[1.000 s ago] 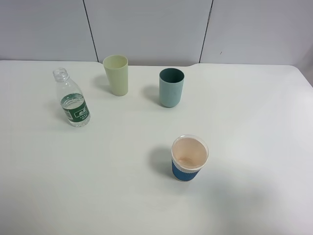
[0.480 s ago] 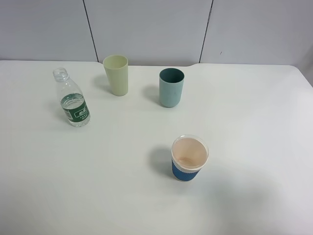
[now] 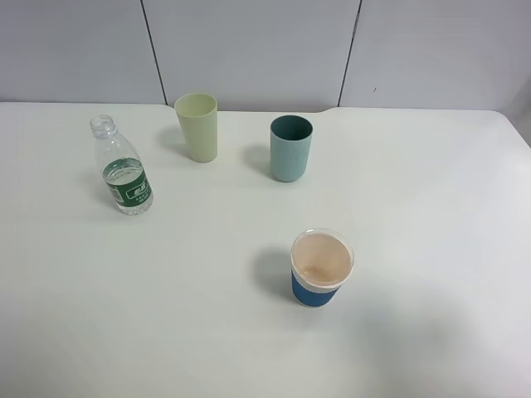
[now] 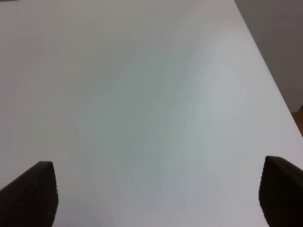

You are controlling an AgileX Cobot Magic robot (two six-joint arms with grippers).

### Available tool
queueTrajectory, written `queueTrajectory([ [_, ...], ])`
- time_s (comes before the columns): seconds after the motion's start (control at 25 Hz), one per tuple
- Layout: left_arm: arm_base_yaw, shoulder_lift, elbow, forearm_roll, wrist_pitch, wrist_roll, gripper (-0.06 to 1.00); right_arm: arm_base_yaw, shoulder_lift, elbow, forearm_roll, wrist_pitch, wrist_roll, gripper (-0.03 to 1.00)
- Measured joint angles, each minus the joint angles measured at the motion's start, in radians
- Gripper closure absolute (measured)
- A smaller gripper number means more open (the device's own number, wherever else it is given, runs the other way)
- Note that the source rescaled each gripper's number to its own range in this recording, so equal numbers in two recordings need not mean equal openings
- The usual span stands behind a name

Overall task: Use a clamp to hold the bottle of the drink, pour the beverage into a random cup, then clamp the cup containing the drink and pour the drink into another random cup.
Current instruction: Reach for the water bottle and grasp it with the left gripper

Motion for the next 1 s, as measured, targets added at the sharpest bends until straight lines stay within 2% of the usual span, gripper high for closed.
queueTrajectory([
  [1.0, 0.0, 0.0, 0.0, 0.0, 0.0, 0.0, -0.06, 0.0, 0.0, 0.0, 0.0, 0.0, 0.0, 0.41],
])
